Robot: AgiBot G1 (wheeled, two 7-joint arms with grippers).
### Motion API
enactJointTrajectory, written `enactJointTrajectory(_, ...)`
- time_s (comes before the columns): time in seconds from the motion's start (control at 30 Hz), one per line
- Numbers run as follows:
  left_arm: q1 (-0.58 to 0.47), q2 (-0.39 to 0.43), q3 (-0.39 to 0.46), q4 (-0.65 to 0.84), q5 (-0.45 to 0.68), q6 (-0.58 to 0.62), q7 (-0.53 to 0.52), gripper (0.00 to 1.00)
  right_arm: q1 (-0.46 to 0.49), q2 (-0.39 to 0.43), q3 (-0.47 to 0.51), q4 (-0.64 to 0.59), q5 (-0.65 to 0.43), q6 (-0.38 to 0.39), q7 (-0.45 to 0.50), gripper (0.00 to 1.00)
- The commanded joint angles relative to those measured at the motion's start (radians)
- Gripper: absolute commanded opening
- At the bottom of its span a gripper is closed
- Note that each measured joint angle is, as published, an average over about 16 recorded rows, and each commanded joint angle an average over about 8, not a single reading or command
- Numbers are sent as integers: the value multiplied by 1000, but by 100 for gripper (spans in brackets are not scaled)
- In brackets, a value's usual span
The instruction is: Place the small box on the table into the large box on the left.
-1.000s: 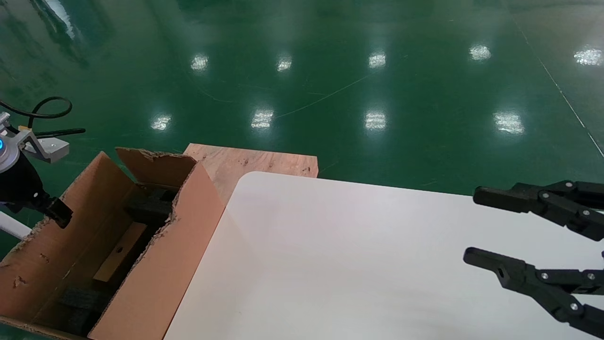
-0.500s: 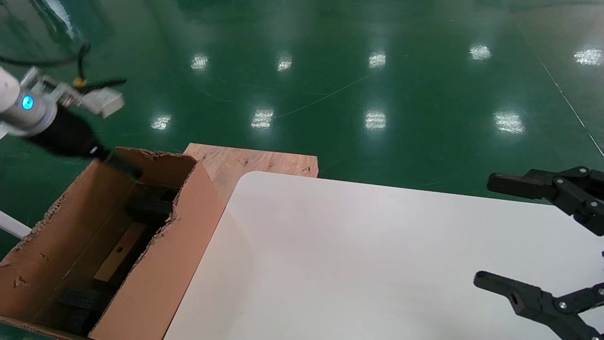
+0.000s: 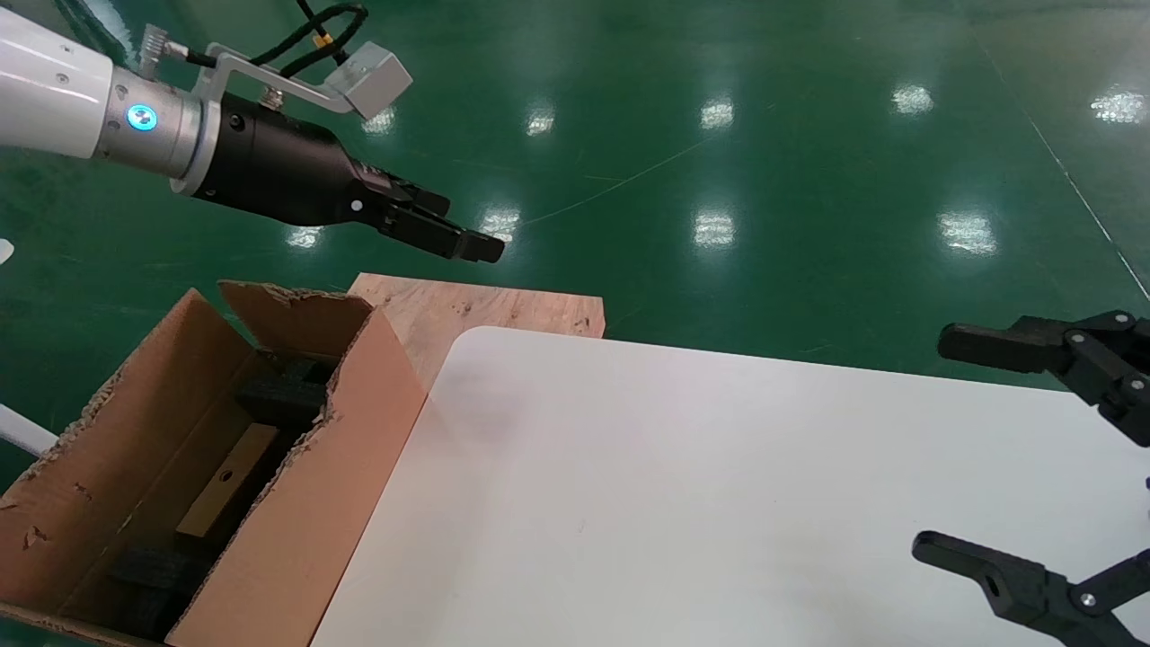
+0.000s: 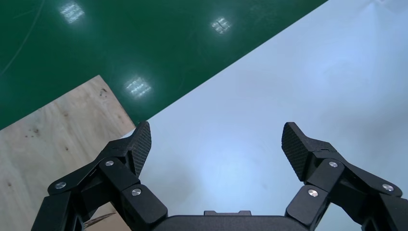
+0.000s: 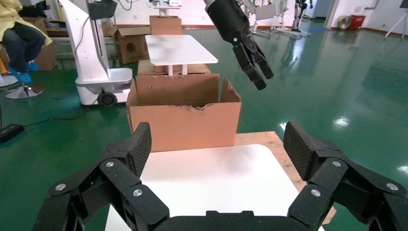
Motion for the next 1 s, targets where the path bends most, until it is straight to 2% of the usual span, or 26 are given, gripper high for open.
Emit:
enactJointTrajectory(0.03,4,-8,-14,-49,-29,-1,-12,100,0,0,0,0,0,0,0,100)
enactJointTrajectory(1.0,1,3,6,13,11,-1,-2,100,0,0,0,0,0,0,0,100)
